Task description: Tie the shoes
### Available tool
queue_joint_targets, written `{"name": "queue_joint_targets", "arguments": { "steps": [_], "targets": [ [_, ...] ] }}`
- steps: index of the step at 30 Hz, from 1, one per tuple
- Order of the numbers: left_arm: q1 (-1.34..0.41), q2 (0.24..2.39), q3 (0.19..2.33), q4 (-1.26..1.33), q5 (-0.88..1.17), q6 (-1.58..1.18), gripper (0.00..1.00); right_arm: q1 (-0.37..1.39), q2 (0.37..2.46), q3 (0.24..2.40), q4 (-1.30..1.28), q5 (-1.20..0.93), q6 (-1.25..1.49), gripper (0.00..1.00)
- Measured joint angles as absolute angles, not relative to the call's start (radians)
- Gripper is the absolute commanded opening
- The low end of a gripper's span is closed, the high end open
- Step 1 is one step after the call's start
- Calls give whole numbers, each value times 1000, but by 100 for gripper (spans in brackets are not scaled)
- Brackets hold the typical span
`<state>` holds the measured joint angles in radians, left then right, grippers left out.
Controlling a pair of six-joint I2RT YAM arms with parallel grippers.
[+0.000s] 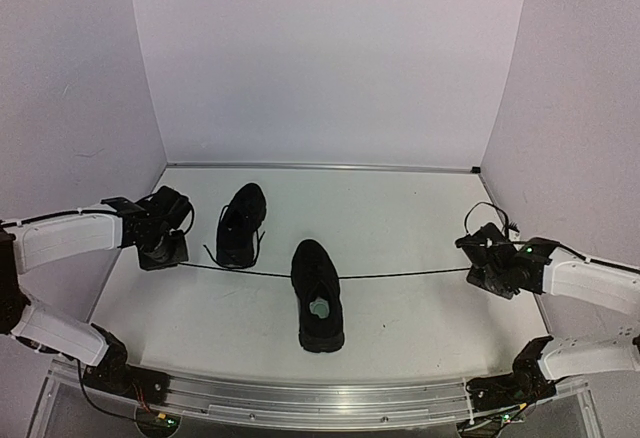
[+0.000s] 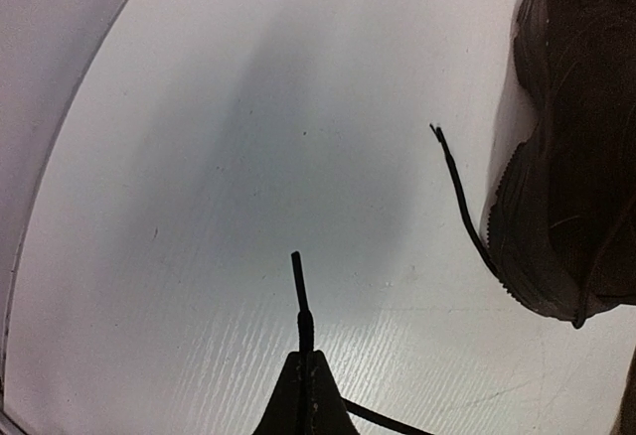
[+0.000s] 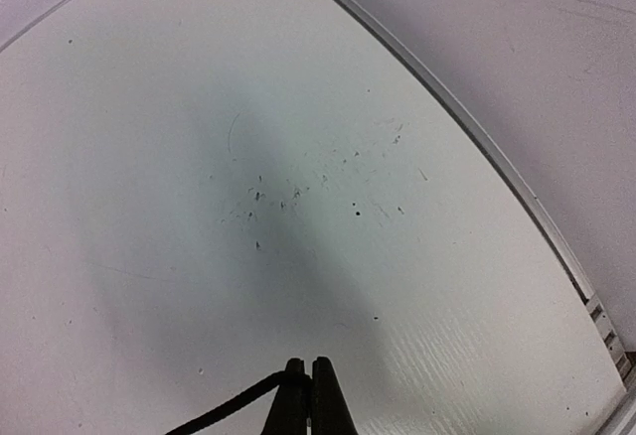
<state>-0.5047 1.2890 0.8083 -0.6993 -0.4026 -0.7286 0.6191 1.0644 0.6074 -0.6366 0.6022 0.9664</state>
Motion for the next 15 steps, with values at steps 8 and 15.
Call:
{"name": "queue_joint_targets", "arguments": {
  "steps": [8,15],
  "targets": [
    [-504,1323,782,-654,-293,-677,0,611,1292,606,-449,358,826,8],
    [-504,1321,723,-625,-212,-673,21,611,1286,601,-369,238,773,58]
  ]
}}
